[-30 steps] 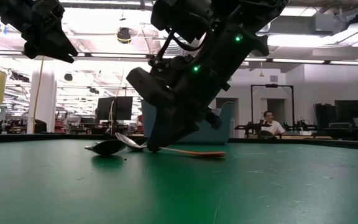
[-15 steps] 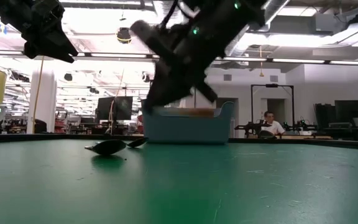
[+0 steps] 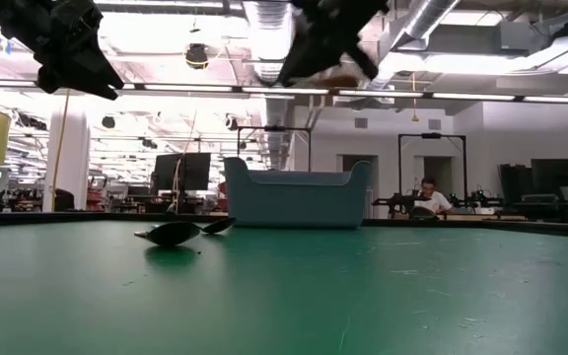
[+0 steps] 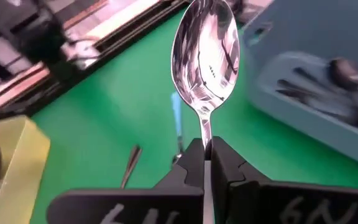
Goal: Sort silverware by color (type)
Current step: Put the orange spoon into the blue bin
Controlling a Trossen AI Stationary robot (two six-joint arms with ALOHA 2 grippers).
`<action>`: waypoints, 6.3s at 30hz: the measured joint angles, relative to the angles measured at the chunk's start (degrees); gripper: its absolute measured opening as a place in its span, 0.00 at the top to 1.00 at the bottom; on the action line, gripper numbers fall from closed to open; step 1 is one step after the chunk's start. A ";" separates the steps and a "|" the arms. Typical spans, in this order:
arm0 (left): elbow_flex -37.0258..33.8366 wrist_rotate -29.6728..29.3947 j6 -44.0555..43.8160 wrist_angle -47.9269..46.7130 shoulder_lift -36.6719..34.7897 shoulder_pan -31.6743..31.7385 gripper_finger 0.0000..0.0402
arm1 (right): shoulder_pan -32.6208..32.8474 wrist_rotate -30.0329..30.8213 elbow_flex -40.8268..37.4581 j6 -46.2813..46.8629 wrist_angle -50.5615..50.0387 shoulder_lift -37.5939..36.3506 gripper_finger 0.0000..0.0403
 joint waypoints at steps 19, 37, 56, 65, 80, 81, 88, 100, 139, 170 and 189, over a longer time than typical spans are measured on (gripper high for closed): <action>0.00 -0.93 -0.43 0.04 0.00 -0.01 0.58 | 13.23 1.50 0.02 55.35 -56.68 -7.73 0.97; 0.00 -1.42 -0.28 0.02 0.00 0.00 0.58 | 29.64 -13.07 -1.03 80.15 -67.29 -6.37 0.97; -0.01 -3.36 0.08 0.00 0.02 0.01 0.58 | 44.65 -16.43 -0.96 46.11 -57.31 2.44 0.97; 0.00 -4.28 -0.46 0.00 0.00 0.01 0.58 | 45.48 -23.27 -0.96 22.96 -56.53 5.58 0.97; -0.02 -8.74 -2.80 0.00 0.00 0.01 0.58 | 49.69 -12.18 -0.17 16.48 -46.41 5.01 0.97; 0.00 -8.74 -3.01 -0.02 0.02 0.01 0.58 | 50.13 -12.21 -0.17 15.85 -44.49 5.01 0.97; 0.00 -11.48 -3.26 0.00 0.00 0.01 0.58 | 53.26 -16.05 -0.20 15.38 -42.42 5.01 0.97; -0.01 -11.63 -3.94 0.00 0.00 0.01 0.58 | 56.01 -22.19 -9.89 16.63 -38.81 -3.74 0.98; -0.01 -12.92 -5.70 -0.02 0.02 0.01 0.58 | 48.22 -30.70 -22.18 1.11 -20.81 -10.99 0.98; -0.01 -14.47 -6.67 -0.02 0.02 0.01 0.58 | 43.61 -34.91 -34.60 -5.60 -7.87 -11.05 0.97; 0.00 -14.47 -6.67 -0.02 0.02 0.01 0.58 | 43.11 -33.88 -34.71 0.10 -9.10 -11.01 0.86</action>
